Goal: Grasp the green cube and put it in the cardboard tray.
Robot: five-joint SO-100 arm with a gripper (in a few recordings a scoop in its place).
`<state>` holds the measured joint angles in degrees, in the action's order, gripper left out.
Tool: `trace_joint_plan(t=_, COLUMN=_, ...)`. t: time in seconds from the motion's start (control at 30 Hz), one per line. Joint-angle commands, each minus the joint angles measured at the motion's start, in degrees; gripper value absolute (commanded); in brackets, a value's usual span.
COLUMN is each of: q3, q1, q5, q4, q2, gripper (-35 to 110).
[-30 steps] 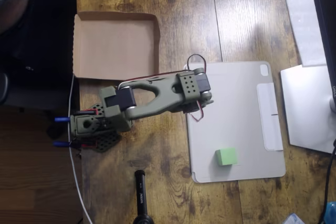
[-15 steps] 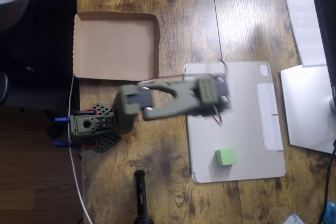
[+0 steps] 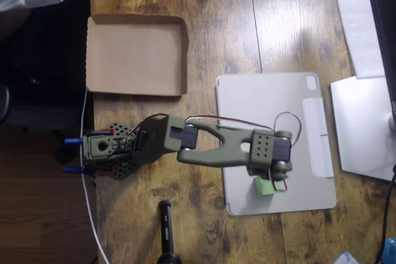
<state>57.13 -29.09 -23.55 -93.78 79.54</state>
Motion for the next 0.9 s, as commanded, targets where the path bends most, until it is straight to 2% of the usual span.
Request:
trace_joint_plan(t=0.0, q3=-1.6, q1=-2.5, q5=-2.2, q4=2.7, q2=-1.3, gripper=19)
trace_joint_plan(t=0.43, q3=1.5, q1=-4.0, q5=-4.7, q4=10.1, q2=-5.1, gripper=19)
trace_joint_plan(t=0.87, q3=12.0, q1=-3.2, q5=-6.6, q4=16.3, q2=-3.7, gripper=19)
